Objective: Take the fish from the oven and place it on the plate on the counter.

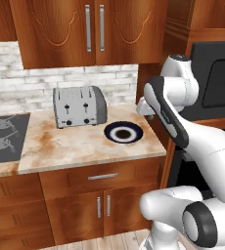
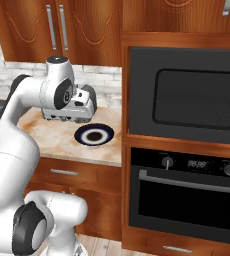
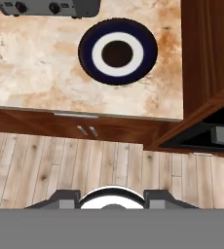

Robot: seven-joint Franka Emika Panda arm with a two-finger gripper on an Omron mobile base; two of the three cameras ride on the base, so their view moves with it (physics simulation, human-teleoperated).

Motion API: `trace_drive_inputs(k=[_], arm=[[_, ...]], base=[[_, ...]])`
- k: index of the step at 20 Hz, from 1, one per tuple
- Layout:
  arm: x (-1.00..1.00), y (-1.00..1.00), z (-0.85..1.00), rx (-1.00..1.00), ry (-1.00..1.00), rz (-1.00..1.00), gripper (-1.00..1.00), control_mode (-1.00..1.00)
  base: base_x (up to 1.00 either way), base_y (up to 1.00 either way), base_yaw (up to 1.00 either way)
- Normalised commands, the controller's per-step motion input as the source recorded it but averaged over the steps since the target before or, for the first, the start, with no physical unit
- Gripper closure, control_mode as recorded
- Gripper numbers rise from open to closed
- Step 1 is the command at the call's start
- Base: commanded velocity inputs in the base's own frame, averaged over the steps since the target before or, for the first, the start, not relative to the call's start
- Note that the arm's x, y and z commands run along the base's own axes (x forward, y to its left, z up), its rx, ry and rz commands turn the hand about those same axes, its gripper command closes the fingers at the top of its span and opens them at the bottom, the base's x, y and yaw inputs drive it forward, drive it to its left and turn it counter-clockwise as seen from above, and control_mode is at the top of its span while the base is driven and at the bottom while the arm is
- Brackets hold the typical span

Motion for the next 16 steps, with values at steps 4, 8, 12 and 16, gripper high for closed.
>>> trace_drive_inputs(k=[4,8,12,16], arm=[[0.06,0.0,0.0,0.0,0.0,-0.01,-1.0,-1.0],[-0.08,-0.55,-0.13,0.11,0.01,-0.29,-1.0,-1.0],[-0.16,-0.59,-0.35,0.18,0.0,-0.58,-1.0,-1.0],[-0.51,-0.85,-0.84,0.35,0.0,-0.35,-1.0,-1.0]], base=[[0.0,0.0,0.0],[0.0,0.0,0.0],[0.0,0.0,0.0],[0.0,0.0,0.0]])
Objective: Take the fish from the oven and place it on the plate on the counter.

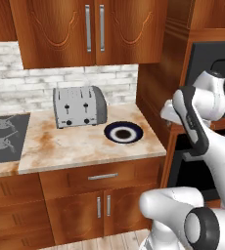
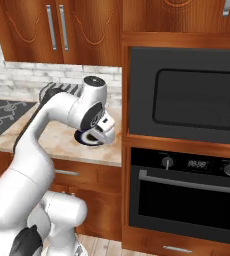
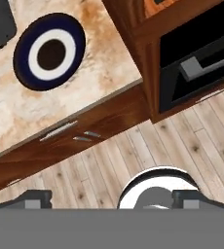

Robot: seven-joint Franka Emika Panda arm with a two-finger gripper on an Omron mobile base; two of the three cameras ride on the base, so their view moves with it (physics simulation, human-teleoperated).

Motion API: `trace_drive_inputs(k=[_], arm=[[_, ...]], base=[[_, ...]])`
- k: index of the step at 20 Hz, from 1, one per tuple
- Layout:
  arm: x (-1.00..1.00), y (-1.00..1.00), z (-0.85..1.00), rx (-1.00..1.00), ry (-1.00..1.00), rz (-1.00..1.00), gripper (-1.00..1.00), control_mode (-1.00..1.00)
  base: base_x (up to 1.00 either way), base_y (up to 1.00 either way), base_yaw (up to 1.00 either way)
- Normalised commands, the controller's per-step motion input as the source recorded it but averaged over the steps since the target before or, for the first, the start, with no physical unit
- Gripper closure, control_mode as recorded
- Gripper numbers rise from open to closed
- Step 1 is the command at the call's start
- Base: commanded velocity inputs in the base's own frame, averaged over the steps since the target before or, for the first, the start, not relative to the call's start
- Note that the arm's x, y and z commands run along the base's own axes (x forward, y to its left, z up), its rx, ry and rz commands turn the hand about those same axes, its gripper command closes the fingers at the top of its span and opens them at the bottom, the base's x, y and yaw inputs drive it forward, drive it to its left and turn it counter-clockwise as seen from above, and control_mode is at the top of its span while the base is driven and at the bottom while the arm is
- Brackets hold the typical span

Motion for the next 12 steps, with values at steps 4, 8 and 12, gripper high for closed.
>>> trace_drive_inputs(k=[4,8,12], arm=[[-0.28,-0.82,-0.97,0.32,0.19,-0.07,-1.0,-1.0],[-0.4,-0.54,-0.43,0.17,0.11,0.02,-1.0,-1.0],[-0.39,-0.95,-0.23,0.24,0.0,-0.03,-1.0,-1.0]], base=[[0.0,0.0,0.0],[0.0,0.0,0.0],[0.0,0.0,0.0]])
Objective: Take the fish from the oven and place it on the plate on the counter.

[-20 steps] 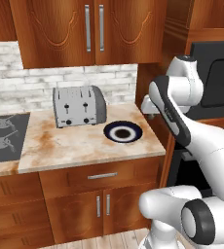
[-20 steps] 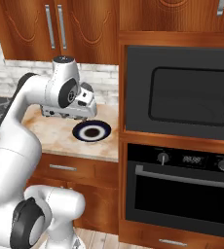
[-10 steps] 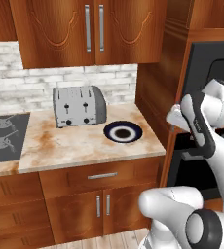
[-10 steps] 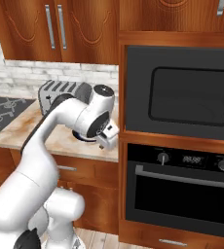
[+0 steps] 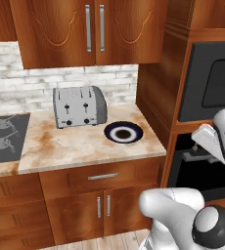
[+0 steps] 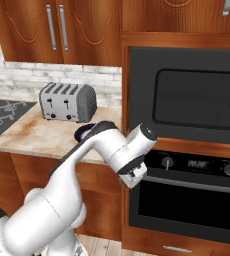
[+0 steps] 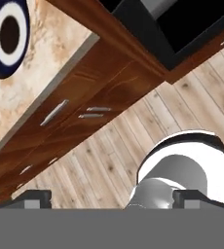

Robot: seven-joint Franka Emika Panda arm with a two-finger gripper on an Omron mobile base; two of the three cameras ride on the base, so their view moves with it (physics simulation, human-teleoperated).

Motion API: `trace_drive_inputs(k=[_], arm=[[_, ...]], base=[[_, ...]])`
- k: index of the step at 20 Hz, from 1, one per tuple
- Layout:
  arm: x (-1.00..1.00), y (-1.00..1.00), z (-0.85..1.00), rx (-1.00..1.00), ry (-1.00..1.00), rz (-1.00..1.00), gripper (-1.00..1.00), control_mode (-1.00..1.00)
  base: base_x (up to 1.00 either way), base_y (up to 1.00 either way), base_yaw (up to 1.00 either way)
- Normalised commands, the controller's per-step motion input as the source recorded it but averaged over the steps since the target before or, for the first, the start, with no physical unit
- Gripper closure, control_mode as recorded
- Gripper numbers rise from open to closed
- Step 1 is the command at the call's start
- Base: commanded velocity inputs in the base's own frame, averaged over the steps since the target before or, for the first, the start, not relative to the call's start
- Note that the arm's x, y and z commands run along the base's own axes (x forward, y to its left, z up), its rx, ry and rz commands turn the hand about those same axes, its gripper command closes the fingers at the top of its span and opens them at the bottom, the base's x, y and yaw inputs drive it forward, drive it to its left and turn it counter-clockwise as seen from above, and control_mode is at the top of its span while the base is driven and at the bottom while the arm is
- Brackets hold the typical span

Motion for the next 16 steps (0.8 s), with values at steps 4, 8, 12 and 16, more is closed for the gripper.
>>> trace_drive_inputs(k=[4,8,12,16], arm=[[-0.24,-1.0,-0.24,0.19,0.02,-0.1,-1.0,-1.0],[-0.12,-0.92,-0.3,0.13,0.08,-0.06,-1.0,-1.0],[-0.01,-0.23,-0.5,0.0,0.05,-0.08,-1.0,-1.0],[0.06,0.16,-0.42,-0.11,-0.08,-0.07,-1.0,-1.0]], base=[[0.0,0.0,0.0],[0.0,0.0,0.0],[0.0,0.0,0.0],[0.0,0.0,0.0]])
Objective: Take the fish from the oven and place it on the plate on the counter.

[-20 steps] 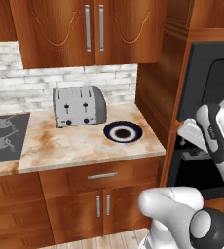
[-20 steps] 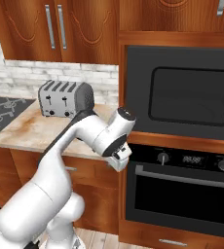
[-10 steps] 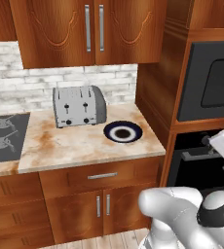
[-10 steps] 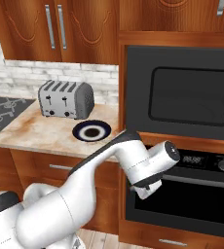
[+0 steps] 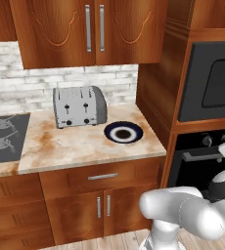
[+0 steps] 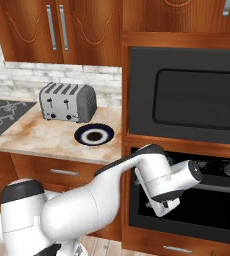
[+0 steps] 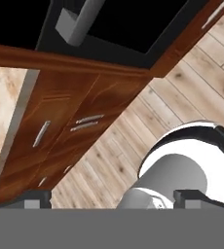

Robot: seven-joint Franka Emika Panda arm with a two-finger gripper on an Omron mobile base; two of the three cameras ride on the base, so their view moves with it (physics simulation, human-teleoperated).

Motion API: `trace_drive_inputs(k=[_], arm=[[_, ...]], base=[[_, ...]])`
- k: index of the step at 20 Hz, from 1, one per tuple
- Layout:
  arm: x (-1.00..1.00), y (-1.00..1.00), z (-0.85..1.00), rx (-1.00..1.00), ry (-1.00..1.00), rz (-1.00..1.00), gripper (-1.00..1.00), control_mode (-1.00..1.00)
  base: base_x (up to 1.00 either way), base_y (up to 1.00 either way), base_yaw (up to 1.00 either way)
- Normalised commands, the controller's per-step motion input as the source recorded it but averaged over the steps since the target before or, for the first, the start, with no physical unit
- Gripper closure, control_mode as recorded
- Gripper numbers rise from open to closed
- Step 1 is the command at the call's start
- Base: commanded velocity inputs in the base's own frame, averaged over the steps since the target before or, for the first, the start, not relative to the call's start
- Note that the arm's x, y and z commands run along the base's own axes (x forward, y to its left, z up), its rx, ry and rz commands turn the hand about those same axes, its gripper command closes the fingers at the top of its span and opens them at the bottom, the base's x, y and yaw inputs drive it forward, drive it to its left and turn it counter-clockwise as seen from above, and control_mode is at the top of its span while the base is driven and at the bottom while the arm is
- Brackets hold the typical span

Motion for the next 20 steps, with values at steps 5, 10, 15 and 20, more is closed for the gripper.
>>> trace_drive_inputs(k=[5,10,15,20], arm=[[0.06,0.35,0.06,-0.04,-0.27,0.0,-1.0,-1.0],[-0.12,-0.11,0.0,0.01,-0.26,-0.24,-1.0,-1.0],[0.0,-0.34,0.0,0.08,-0.18,-0.49,-1.0,-1.0],[0.11,-0.38,0.0,0.12,-0.11,-0.54,-1.0,-1.0]], base=[[0.0,0.0,0.0],[0.0,0.0,0.0],[0.0,0.0,0.0],[0.0,0.0,0.0]])
